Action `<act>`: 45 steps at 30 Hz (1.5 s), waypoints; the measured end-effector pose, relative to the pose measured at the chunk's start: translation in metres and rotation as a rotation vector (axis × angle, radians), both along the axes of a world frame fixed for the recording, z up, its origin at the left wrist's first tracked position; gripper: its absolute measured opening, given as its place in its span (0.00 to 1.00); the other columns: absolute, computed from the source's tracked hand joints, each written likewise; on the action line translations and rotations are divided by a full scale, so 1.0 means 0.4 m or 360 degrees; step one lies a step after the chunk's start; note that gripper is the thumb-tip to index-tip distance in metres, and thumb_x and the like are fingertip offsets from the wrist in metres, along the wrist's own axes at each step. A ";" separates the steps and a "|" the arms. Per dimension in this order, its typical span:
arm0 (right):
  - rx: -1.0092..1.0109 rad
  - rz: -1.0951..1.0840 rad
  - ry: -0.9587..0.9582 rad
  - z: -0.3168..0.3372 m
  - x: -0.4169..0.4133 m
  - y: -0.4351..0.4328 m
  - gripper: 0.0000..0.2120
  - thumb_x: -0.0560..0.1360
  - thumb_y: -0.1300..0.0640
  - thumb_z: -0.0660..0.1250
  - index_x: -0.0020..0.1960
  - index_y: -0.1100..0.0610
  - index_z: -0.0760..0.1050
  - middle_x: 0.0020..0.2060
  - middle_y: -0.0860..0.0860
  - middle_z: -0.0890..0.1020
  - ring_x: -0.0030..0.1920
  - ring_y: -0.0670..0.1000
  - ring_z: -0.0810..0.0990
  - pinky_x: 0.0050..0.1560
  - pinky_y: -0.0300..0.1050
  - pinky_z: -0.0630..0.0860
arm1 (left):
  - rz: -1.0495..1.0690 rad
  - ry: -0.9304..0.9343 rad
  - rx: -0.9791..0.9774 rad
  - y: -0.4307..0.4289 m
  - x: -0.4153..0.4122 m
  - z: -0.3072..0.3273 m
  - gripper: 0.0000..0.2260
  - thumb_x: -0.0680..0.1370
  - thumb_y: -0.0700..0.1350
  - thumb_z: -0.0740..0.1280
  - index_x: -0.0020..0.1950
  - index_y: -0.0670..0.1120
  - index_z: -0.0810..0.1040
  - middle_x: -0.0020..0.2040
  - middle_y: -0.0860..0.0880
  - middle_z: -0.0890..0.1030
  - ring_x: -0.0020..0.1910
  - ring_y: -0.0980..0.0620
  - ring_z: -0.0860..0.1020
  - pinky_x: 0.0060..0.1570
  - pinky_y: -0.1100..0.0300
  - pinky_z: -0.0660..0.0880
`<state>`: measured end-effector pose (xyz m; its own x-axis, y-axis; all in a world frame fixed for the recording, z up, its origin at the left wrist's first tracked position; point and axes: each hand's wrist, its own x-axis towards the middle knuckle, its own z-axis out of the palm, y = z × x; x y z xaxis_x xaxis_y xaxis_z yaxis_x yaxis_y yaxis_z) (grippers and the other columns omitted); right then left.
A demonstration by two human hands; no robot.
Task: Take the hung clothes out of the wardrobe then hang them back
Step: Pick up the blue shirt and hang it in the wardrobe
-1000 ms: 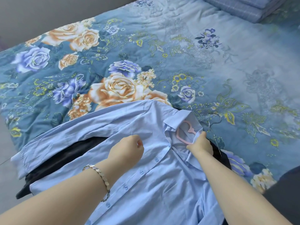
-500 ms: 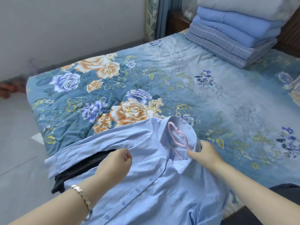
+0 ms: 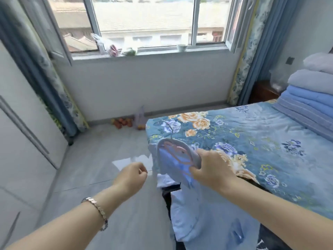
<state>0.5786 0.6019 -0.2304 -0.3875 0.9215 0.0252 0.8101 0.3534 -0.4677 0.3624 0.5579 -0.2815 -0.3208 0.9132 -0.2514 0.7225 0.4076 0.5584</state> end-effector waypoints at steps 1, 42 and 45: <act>0.0090 0.0069 0.0009 0.039 -0.063 -0.046 0.12 0.72 0.56 0.63 0.36 0.52 0.60 0.38 0.53 0.73 0.41 0.56 0.71 0.33 0.45 0.58 | 0.0060 0.0024 0.0016 -0.060 -0.057 0.037 0.09 0.73 0.39 0.60 0.35 0.50 0.72 0.45 0.45 0.83 0.47 0.44 0.81 0.46 0.56 0.76; -0.0610 0.2482 0.0336 0.863 -1.550 -1.700 0.13 0.82 0.61 0.50 0.57 0.58 0.72 0.34 0.45 0.61 0.54 0.49 0.75 0.36 0.23 0.70 | 0.2724 0.0700 0.0540 -2.022 -0.740 0.810 0.10 0.79 0.40 0.58 0.40 0.41 0.75 0.41 0.41 0.81 0.33 0.49 0.77 0.40 0.57 0.76; 0.0395 0.2547 0.0190 0.941 -1.594 -1.773 0.17 0.79 0.64 0.58 0.68 0.65 0.67 0.54 0.54 0.76 0.63 0.54 0.72 0.58 0.38 0.69 | 0.2706 0.0844 0.0505 -2.084 -0.819 0.884 0.10 0.78 0.39 0.57 0.39 0.42 0.74 0.42 0.40 0.81 0.35 0.47 0.78 0.44 0.52 0.77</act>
<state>-0.0588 -0.1072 0.1460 -0.8792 -0.4313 0.2025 -0.4750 0.8260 -0.3035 0.0346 -0.2755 0.0722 -0.8353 -0.4747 0.2774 -0.2166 0.7478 0.6276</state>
